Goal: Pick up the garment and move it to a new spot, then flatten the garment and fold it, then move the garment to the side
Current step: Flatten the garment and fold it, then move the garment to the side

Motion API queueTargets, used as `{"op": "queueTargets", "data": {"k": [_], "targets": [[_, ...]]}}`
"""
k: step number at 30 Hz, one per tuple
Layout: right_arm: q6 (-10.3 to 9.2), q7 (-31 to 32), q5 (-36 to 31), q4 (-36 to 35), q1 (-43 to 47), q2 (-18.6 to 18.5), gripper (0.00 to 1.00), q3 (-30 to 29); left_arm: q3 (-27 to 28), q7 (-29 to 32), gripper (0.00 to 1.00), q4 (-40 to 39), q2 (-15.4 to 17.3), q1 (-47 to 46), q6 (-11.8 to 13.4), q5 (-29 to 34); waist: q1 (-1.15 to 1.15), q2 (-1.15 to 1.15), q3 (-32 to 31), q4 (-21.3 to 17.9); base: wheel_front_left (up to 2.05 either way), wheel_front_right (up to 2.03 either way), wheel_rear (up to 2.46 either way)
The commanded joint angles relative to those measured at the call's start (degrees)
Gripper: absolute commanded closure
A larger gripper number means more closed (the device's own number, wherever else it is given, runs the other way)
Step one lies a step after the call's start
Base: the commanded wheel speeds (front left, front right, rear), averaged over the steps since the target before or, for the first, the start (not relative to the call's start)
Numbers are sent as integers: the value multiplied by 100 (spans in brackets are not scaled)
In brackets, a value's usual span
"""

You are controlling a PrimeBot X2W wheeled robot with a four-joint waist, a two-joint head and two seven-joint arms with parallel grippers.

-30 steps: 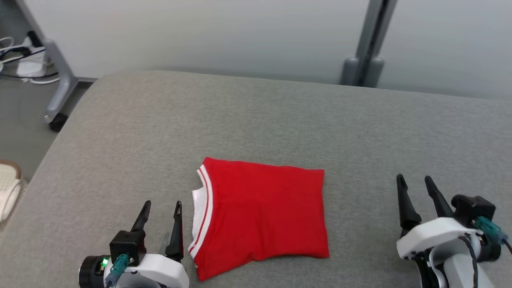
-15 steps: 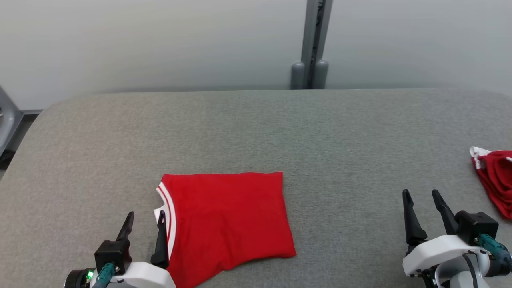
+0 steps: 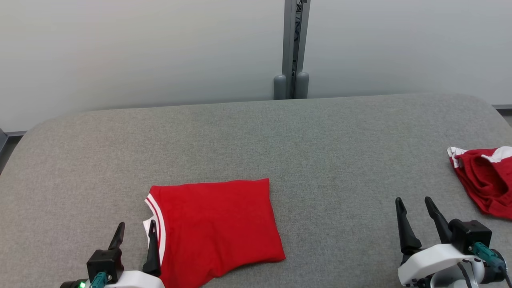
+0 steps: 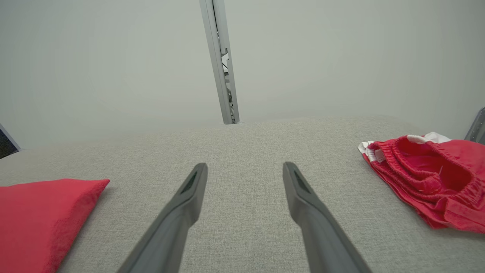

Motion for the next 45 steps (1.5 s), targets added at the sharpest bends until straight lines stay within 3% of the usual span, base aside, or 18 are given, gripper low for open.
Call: {"op": "queueTargets", "data": {"k": [1, 18, 37, 45], "targets": [[0, -25, 30, -41, 40, -29, 0, 8, 24, -24, 0, 13, 24, 48, -14, 34, 0, 0, -1, 1, 0, 0, 0], [0, -25, 190, -27, -48, -27, 0, 289, -19, -24, 0, -105, 24, -78, -38, -18, 0, 0, 270, 218, 0, 0, 0], [0, -25, 977, 741, -786, -35, 0, 1728, -540, -24, 0, -222, 24, -403, 28, -174, 0, 0, 965, 1566, 0, 0, 0], [0, -25, 1368, 1306, -1087, -37, 0, 2057, -626, -24, 0, -247, 20, -404, 72, -233, 0, 0, 1083, 1905, 0, 0, 0]]}}
